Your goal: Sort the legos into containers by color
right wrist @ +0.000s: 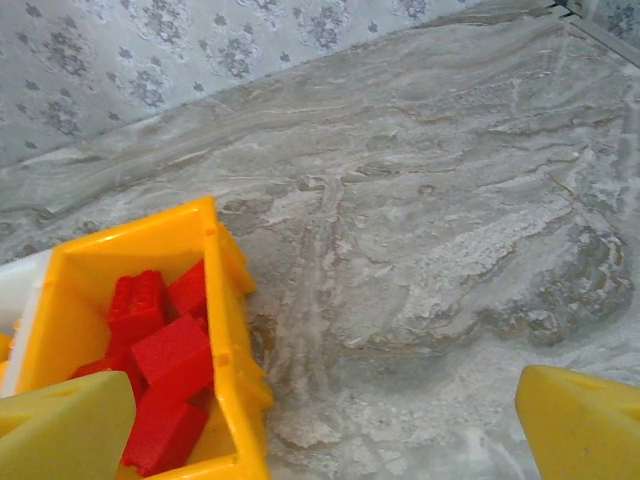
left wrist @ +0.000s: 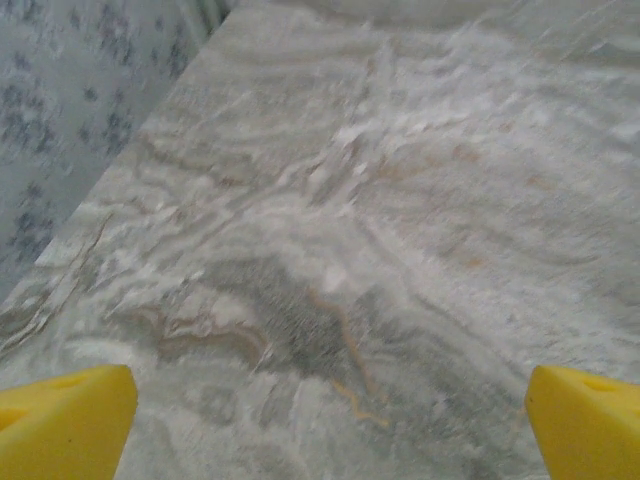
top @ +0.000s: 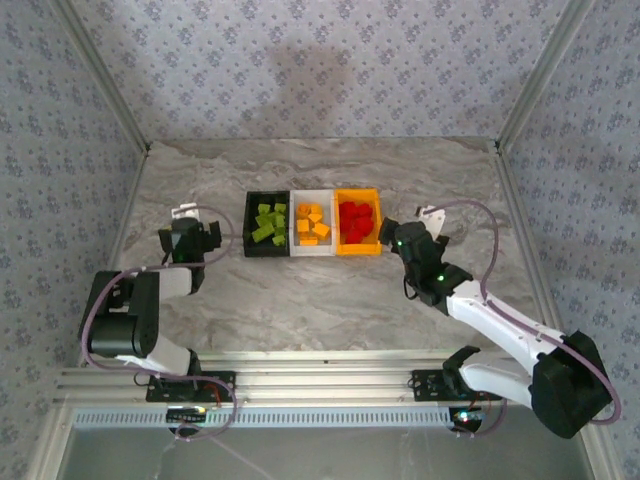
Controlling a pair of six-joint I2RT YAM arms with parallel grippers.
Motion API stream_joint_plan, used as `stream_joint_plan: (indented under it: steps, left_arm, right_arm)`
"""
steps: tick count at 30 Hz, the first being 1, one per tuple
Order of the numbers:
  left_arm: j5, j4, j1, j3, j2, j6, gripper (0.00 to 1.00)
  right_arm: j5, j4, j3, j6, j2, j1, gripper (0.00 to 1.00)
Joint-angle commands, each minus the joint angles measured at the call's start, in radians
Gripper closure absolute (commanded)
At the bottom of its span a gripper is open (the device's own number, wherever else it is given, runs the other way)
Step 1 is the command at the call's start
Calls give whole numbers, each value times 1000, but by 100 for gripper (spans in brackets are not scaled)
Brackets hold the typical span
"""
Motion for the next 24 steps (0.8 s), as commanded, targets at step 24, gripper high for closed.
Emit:
stream_joint_plan:
  steps: [24]
  left_arm:
    - [125, 119, 49, -36, 25, -21, 0]
  right_arm:
    - [-400, 789, -296, -572, 256, -581, 0]
